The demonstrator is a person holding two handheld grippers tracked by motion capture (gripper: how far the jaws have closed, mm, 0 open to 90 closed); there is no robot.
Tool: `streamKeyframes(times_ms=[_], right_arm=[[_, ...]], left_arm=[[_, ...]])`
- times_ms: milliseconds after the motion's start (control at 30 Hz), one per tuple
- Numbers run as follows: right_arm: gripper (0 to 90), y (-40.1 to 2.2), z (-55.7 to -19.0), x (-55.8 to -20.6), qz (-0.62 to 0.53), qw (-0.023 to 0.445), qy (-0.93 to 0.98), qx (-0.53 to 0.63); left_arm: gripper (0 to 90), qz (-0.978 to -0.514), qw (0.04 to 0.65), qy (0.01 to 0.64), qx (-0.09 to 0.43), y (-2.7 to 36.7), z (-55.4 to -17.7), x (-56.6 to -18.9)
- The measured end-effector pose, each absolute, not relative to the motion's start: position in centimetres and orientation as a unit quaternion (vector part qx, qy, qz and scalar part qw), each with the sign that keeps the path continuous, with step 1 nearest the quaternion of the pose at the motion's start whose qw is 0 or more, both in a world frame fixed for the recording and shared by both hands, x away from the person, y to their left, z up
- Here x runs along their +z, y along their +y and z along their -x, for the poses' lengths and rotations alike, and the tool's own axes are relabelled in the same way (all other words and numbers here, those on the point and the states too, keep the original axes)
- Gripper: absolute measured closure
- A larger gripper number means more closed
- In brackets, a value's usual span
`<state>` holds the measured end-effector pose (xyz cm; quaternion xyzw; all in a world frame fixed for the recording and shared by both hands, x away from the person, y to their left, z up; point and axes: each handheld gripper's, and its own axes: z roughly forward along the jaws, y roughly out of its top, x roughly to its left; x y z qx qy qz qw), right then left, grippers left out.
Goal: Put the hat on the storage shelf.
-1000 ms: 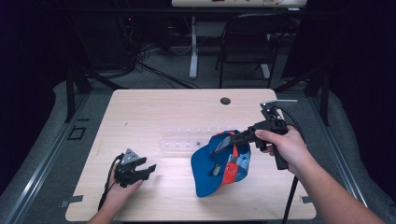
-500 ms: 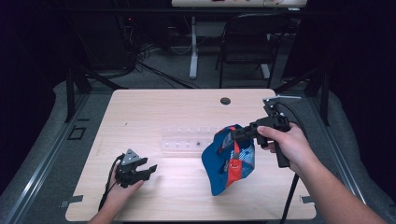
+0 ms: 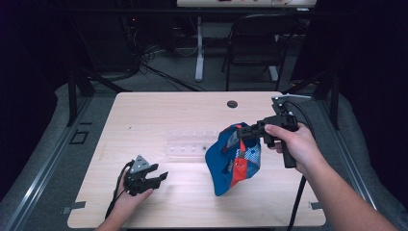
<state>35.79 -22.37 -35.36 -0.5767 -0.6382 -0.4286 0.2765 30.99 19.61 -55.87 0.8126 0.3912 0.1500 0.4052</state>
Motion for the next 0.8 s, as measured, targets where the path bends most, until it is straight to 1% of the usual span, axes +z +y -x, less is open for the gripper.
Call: streamKeyframes(times_ms=[600,633,800], right_arm=[[78.3,-21.2,-36.8,-33.7,0.566,0.270,-0.637,-0.448],[78.3,-21.1,-36.9,-33.6,0.566,0.270,-0.638,-0.447],[78.3,-21.0,-37.2,-33.4,0.565,0.268,-0.637,-0.452]], left_arm=[[44.6,-0.817,0.429,0.357,0.144,17.1,-29.9,-54.8],[44.3,-0.818,0.430,0.350,0.151,16.6,-29.6,-54.5],[43.0,-0.817,0.441,0.341,0.146,15.6,-29.4,-54.2]])
